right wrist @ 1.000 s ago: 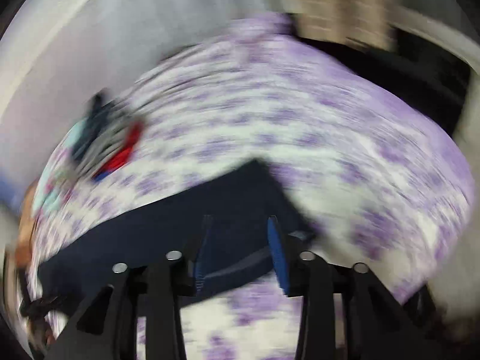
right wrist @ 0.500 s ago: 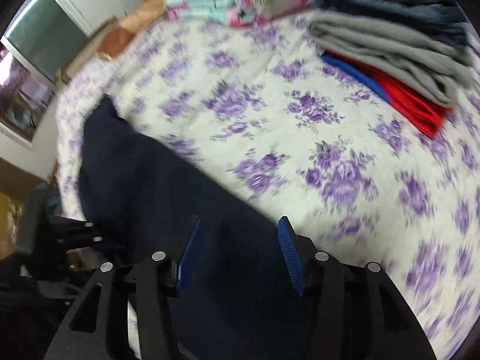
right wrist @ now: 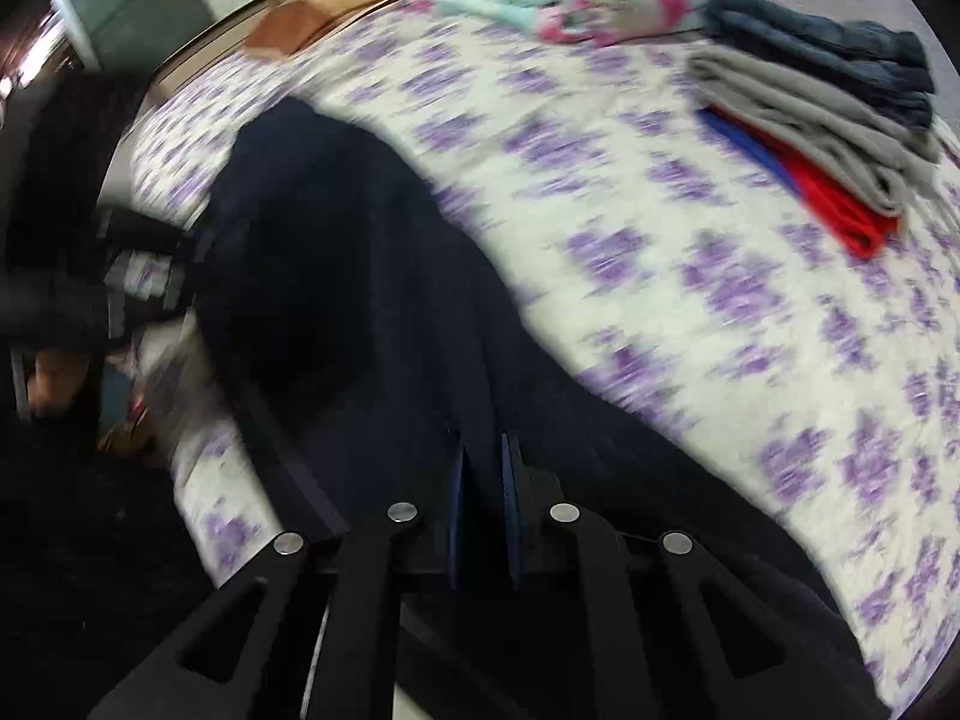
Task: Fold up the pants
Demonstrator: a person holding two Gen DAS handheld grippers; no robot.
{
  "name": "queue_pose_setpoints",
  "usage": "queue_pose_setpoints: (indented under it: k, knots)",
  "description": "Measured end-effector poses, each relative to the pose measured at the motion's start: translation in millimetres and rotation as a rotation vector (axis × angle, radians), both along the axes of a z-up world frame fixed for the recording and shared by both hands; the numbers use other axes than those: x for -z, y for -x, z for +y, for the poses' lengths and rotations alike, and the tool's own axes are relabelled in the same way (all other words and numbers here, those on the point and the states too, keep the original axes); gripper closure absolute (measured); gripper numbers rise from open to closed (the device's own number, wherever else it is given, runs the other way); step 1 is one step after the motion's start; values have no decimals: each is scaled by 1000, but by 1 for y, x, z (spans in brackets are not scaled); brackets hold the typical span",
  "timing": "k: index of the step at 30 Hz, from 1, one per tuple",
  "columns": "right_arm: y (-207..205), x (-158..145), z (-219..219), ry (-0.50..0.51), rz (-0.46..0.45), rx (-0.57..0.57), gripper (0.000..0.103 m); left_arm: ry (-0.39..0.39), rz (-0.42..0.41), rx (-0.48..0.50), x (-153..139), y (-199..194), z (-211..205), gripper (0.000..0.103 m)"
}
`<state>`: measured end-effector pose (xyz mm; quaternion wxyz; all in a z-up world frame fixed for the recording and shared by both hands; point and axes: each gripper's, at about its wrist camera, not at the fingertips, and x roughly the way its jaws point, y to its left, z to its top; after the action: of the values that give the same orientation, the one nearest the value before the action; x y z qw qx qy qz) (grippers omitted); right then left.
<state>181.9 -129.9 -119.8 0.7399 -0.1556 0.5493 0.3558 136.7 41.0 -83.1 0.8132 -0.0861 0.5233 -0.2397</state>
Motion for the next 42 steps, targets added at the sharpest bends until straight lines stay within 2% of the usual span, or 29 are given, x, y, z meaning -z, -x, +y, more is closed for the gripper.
queue_pose_setpoints:
  k: [2,3,5,7,8,10,12,14,16,22,24,26,28,30,34,35,36,37,39,41,42]
  knots:
    - [8,19,4,12,49,-6,90,76,-24,-19,-9,-13,-3,89]
    - [11,31,5,20,64,-11,90,83,-26,-31,-7,-21,-6,89]
    - [11,36,5,7,72,-6,90,19,16,-53,14,-40,-14,89]
    - [9,29,3,-3,69,-5,90,-55,134,-79,52,-51,-17,91]
    - [9,24,2,-8,65,-9,87,-50,141,-83,58,-48,-12,92]
    - [6,11,1,-21,55,-11,68,-31,115,-95,58,-38,-5,92]
    - [-2,-6,-2,-61,15,6,65,-20,105,-108,58,-29,-3,93]
    - [-15,-19,1,-103,-3,20,64,-17,94,-113,59,-28,1,93]
    - [-28,-18,15,-115,10,5,64,-24,87,-110,60,-25,3,93]
    - [-42,19,61,-46,116,-74,62,3,96,-99,58,-25,4,93]
    - [-39,28,60,-48,137,-81,64,7,100,-92,52,-18,11,93]
    - [-39,30,62,-49,136,-82,84,-33,69,-78,41,-5,19,93]
    - [-37,26,63,-51,101,-58,86,-120,57,-67,40,7,24,93]
    - [-40,16,64,-50,56,-14,88,-165,89,-64,51,10,26,93]
    - [-84,-24,54,-37,-132,129,89,-145,101,-83,59,9,30,94]
    - [-99,-24,53,-19,-149,154,89,-134,104,-84,60,8,32,94]
    - [-112,-19,52,-16,-118,163,89,-130,104,-85,61,7,33,95]
    - [-127,-3,50,4,-72,173,89,-126,105,-86,61,7,34,96]
    - [-143,33,57,76,-37,173,89,-101,110,-89,64,6,39,97]
    - [-149,54,60,73,-1,184,88,-80,114,-92,66,5,44,98]
    - [-150,56,61,63,-2,170,88,-77,114,-89,67,4,45,99]
